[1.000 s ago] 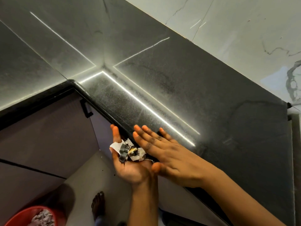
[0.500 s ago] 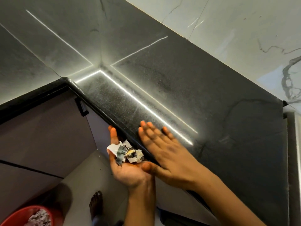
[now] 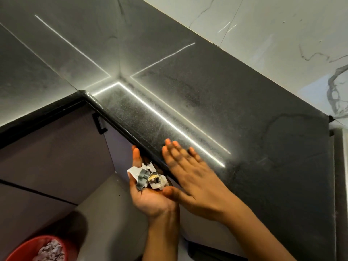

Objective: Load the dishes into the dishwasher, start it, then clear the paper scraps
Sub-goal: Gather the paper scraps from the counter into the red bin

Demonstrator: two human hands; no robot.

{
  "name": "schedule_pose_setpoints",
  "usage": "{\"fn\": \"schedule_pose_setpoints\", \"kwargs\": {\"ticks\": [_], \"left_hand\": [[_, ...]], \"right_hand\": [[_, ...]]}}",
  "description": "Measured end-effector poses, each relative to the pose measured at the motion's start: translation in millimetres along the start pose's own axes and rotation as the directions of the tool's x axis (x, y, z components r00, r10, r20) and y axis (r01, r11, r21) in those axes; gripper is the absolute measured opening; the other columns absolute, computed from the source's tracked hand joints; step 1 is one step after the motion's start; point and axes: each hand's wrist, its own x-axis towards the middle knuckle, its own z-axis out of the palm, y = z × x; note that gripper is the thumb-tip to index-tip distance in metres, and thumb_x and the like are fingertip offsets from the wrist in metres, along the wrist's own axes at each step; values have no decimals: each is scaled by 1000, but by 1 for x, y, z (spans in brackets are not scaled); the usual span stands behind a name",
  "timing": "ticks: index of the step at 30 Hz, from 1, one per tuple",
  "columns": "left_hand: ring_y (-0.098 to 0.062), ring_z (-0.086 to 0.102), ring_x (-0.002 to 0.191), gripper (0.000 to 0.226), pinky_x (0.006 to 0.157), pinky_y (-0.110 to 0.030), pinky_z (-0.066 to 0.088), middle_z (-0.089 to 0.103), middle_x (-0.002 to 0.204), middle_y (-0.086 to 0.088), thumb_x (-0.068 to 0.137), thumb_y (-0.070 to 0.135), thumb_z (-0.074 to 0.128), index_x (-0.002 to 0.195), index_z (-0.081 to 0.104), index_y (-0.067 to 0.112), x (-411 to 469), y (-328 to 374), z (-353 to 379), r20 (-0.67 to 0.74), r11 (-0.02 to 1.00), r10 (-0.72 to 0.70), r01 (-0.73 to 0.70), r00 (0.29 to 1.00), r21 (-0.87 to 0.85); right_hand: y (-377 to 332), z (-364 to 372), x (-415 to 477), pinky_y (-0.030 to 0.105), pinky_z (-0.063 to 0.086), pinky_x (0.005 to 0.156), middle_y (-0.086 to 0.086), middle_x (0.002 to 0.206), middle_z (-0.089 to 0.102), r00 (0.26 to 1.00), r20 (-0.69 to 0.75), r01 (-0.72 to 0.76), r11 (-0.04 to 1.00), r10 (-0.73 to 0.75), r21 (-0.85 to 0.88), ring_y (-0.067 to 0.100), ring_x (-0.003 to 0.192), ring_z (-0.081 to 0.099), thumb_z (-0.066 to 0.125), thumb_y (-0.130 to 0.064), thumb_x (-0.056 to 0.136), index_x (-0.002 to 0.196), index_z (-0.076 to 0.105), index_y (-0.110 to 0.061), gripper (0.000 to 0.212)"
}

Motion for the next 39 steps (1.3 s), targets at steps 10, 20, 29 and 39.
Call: {"fn": "schedule_pose_setpoints", "kwargs": {"ticks": [10,20,29,39], "left_hand": [[-22,58,119,44,96,-34,48,64,124,-7,61,35,66,95,76,10,-10,54,-27,-56,999,-28,26,998,-30],[-20,65,103,38,99,-35,45,72,104,-7,90,24,40,93,73,7,-5,224,-190,-439,979,205,-176,875,106],[-24,59,75,29,83,-37,45,65,105,-9,99,19,37,103,61,5,53,328,-418,-795,969,217,-25,567,247],[-37,38,133,52,98,-46,35,41,145,-16,100,38,34,143,35,9,91,390,-530,-777,764,-10,506,629,401]], "right_hand": [[-63,43,19,26,41,103,2,124,63,850,-326,260,208,414,943,16,123,53,45,-59,87,116,66,-19,53],[-202,248,77,26,45,85,5,91,73,791,474,-74,-708,388,702,14,90,67,31,-27,98,98,64,-7,39],[-308,486,137,21,50,53,6,78,67,585,796,-493,-712,153,499,15,68,63,38,-13,96,91,62,-7,26],[-309,563,168,35,37,92,7,126,54,518,833,-720,-428,194,546,23,122,48,33,-30,101,132,47,-11,38]]}}
